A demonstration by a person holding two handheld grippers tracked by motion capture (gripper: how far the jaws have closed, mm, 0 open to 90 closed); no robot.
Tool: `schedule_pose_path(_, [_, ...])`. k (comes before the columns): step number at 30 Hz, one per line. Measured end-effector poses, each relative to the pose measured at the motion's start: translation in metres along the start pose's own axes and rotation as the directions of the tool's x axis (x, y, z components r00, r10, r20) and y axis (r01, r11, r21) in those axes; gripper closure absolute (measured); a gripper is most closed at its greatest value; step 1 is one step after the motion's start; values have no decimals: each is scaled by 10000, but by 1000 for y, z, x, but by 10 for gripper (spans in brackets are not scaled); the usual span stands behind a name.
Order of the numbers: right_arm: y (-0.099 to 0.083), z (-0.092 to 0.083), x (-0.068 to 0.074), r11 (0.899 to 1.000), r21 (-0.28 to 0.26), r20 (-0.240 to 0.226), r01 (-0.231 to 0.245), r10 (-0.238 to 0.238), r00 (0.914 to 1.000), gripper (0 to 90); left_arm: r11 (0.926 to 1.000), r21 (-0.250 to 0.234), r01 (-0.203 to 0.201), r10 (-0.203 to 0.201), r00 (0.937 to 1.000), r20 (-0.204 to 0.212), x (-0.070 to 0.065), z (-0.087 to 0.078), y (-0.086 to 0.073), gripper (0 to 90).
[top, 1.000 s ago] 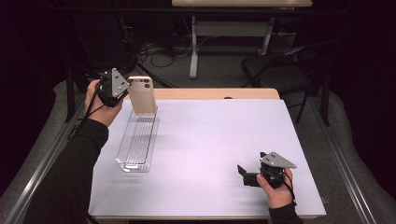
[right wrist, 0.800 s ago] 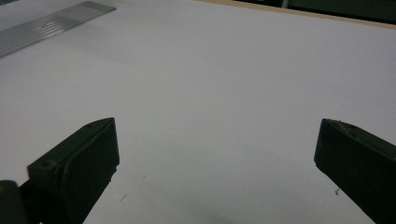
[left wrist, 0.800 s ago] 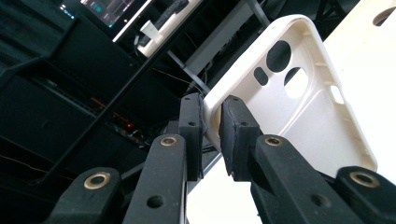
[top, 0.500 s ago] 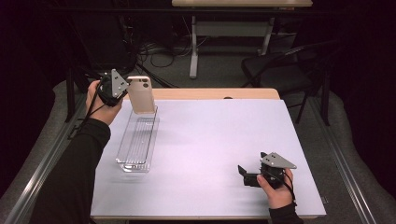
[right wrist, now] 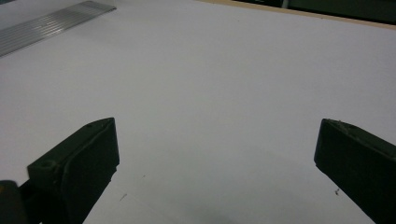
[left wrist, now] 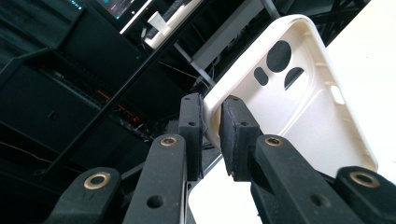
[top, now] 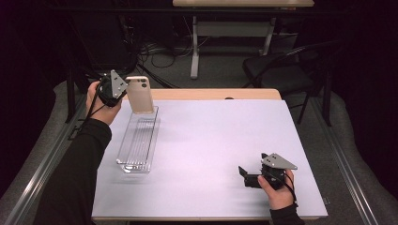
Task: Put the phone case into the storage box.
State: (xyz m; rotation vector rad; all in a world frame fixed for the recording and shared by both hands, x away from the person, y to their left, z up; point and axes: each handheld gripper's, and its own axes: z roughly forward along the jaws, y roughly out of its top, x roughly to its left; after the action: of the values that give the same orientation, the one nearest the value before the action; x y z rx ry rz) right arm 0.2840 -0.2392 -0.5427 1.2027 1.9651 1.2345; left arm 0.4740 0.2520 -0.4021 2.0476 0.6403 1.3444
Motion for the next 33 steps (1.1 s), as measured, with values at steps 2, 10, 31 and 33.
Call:
schedule_pose_path(2, [0,0,0,10000,-68,22,-28,29,10000,0,10000,5,2,-2,10000,-25,-1,2,-2,798])
schedule_pose_path(10, [-1,0,-1,10000,-25,-12,42,-42,10000,0,9999,78,77,-77,9999,-67,-6,11,-9,798])
schedule_pose_path(31, [-3,0,-1,10000,-22,-22,-84,84,10000,0,9994,-110,-324,321,9992,-257,-18,23,-15,798])
schedule_pose_path(33, [-3,0,-1,10000,-25,-28,-75,75,10000,0,9993,-143,-351,347,9990,-277,-19,24,-15,798])
